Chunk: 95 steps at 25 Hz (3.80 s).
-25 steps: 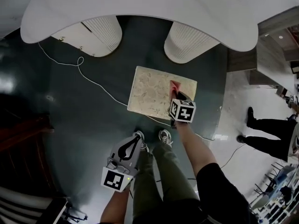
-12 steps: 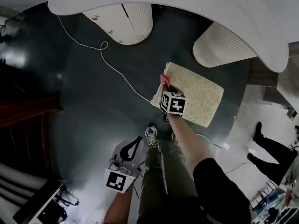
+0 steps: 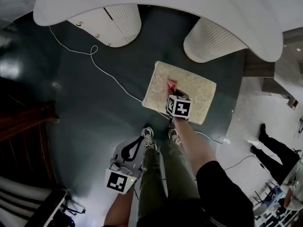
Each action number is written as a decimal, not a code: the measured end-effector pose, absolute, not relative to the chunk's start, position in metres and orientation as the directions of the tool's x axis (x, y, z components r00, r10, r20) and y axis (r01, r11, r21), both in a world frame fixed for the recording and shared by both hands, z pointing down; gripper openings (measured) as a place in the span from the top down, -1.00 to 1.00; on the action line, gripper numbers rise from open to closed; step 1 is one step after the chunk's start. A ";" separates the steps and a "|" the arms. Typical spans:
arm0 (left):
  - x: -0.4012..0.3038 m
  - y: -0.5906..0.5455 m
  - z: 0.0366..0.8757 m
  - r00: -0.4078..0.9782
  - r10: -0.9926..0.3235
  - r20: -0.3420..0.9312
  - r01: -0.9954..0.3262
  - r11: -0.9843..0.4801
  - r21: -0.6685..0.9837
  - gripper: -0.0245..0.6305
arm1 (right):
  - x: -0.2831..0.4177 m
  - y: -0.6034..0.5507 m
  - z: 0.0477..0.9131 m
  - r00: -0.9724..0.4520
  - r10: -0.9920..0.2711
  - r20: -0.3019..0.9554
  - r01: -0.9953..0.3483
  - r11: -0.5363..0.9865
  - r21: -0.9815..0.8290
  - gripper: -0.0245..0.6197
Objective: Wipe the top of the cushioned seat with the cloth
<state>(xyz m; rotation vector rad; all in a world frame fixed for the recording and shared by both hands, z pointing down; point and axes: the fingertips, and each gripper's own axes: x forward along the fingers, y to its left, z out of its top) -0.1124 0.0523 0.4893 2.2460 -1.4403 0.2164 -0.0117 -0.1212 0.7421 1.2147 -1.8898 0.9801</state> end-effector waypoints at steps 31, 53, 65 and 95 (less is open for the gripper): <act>-0.015 0.043 0.481 0.617 -0.721 0.317 -0.784 -0.529 0.323 0.87 | 0.128 -0.073 0.713 -0.230 -0.501 0.834 -0.973 0.131 -0.189 0.84; -0.153 0.081 0.493 0.402 -0.828 0.390 -0.905 -0.294 0.308 0.87 | -0.105 -0.055 0.755 -0.403 -0.357 0.843 -0.898 0.330 -0.290 0.84; -0.078 0.040 0.486 0.559 -0.755 0.342 -0.825 -0.465 0.322 0.87 | 0.049 -0.049 0.748 -0.255 -0.407 0.877 -0.966 0.147 -0.213 0.84; 0.049 0.023 0.464 0.684 -0.675 0.277 -0.728 -0.608 0.317 0.87 | 0.257 -0.009 0.720 -0.056 -0.405 0.912 -0.995 -0.049 -0.083 0.84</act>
